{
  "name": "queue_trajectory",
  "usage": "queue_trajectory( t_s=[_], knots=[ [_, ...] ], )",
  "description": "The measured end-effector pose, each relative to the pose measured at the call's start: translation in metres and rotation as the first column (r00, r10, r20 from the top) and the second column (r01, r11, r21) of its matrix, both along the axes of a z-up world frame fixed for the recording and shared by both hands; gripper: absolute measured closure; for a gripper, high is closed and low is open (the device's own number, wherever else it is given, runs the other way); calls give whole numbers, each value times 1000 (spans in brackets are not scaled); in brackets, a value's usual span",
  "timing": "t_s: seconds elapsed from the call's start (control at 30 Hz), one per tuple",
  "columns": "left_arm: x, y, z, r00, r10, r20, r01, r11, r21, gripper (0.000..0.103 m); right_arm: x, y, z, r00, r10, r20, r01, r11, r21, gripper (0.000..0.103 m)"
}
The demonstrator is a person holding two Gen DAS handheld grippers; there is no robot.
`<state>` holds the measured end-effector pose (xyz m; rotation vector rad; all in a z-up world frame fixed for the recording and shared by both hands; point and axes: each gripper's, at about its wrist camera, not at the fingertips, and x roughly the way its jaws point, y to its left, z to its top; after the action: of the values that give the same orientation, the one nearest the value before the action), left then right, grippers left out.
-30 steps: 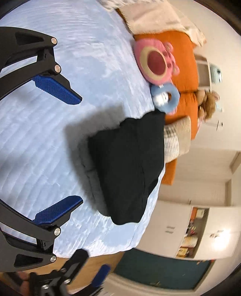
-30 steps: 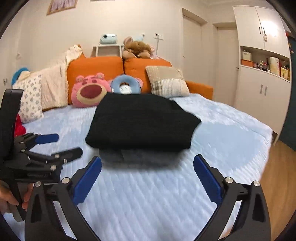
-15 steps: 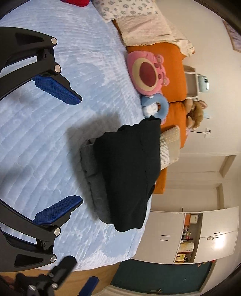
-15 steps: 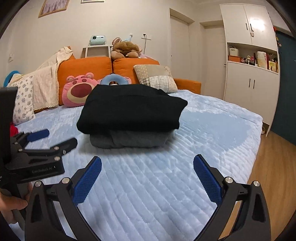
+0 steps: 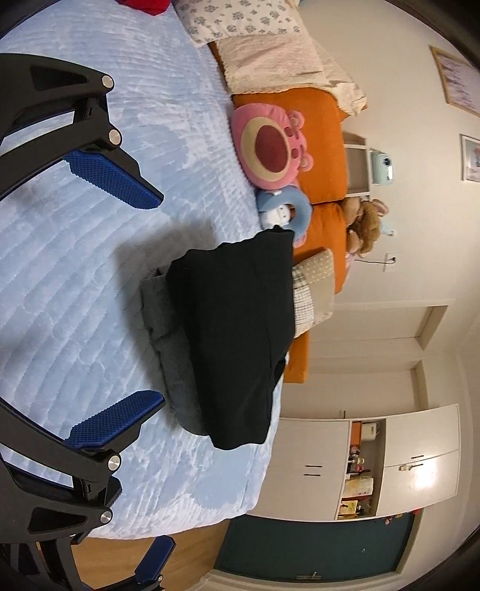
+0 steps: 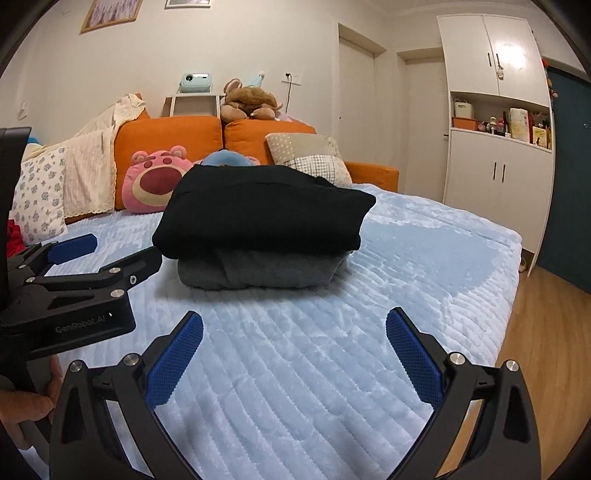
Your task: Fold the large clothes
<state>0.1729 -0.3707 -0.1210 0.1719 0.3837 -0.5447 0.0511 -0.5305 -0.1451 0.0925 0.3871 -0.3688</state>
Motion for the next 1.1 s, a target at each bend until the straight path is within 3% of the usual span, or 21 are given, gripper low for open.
queue_trajectory(
  t_s=[0.1,0.4,1.1],
  knots=[
    [-5,0,-1,999,8,33,-8,1000,-4,3,1,-1,-1,1000,-1,5,1,1000,10,5],
    [-3,6,-1,999,33,33,-31,999,-38,3,6,-3,2,1000,-7,8,7,1000,-1,5],
    [0,7,-4,999,29,25,-28,999,-33,3,11,-8,1,1000,-9,5,9,1000,1,5]
  ],
)
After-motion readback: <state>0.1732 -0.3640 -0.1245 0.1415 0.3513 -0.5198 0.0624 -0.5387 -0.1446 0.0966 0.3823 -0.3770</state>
